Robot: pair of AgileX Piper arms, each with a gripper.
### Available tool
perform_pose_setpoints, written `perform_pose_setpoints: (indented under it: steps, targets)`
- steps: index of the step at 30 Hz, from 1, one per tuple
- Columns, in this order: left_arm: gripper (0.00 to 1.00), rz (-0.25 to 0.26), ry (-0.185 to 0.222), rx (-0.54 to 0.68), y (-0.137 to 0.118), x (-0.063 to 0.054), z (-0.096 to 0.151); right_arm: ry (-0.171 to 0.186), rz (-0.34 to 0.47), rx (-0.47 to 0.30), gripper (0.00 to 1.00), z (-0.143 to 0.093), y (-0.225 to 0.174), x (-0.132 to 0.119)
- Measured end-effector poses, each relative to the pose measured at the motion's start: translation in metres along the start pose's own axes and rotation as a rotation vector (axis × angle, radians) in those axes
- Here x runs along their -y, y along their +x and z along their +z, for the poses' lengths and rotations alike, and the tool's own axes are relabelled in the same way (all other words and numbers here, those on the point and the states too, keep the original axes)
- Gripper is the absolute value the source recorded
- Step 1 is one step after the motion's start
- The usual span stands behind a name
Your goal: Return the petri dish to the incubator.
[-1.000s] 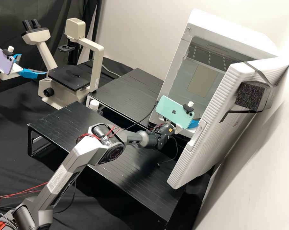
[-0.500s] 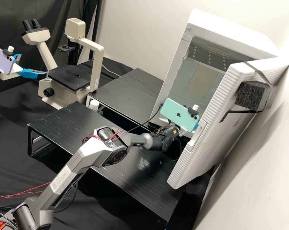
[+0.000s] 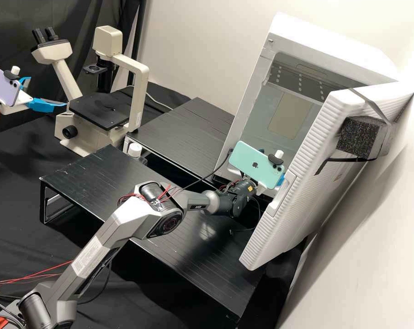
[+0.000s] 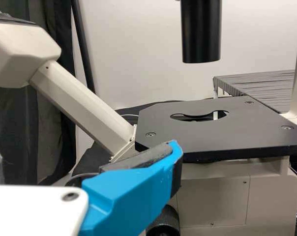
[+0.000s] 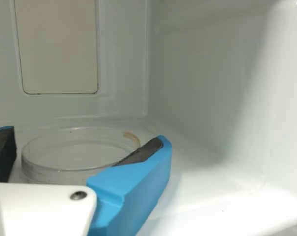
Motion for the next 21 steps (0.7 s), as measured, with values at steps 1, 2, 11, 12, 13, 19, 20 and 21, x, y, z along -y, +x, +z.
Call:
perform_pose_setpoints:
  steps: [1,2,11,12,13,19,20,21]
  targets:
    - [1.0,0.0,0.0,0.0,0.0,0.0,0.0,0.003,-0.001,0.002,1.0,0.0,0.0,0.001]
    - [1.0,0.0,0.0,0.0,0.0,0.0,0.0,0.004,-0.005,0.003,1.0,0.002,-0.001,0.002]
    - [1.0,0.0,0.0,0.0,0.0,0.0,0.0,0.042,-0.006,-0.036,1.0,0.002,-0.023,-0.001]
    - [1.0,0.0,0.0,0.0,0.0,0.0,0.0,0.048,-0.003,-0.038,1.0,0.002,-0.026,-0.002]
    - [1.0,0.0,0.0,0.0,0.0,0.0,0.0,0.053,0.002,-0.042,1.0,0.003,-0.031,-0.006]
    - [1.0,0.0,0.0,0.0,0.0,0.0,0.0,0.095,0.038,-0.043,1.0,0.009,-0.062,-0.018]
    - [1.0,0.0,0.0,0.0,0.0,0.0,0.0,0.109,0.055,-0.036,1.0,0.01,-0.069,-0.021]
    - [1.0,0.0,0.0,0.0,0.0,0.0,0.0,0.115,0.069,-0.031,1.0,0.01,-0.075,-0.022]
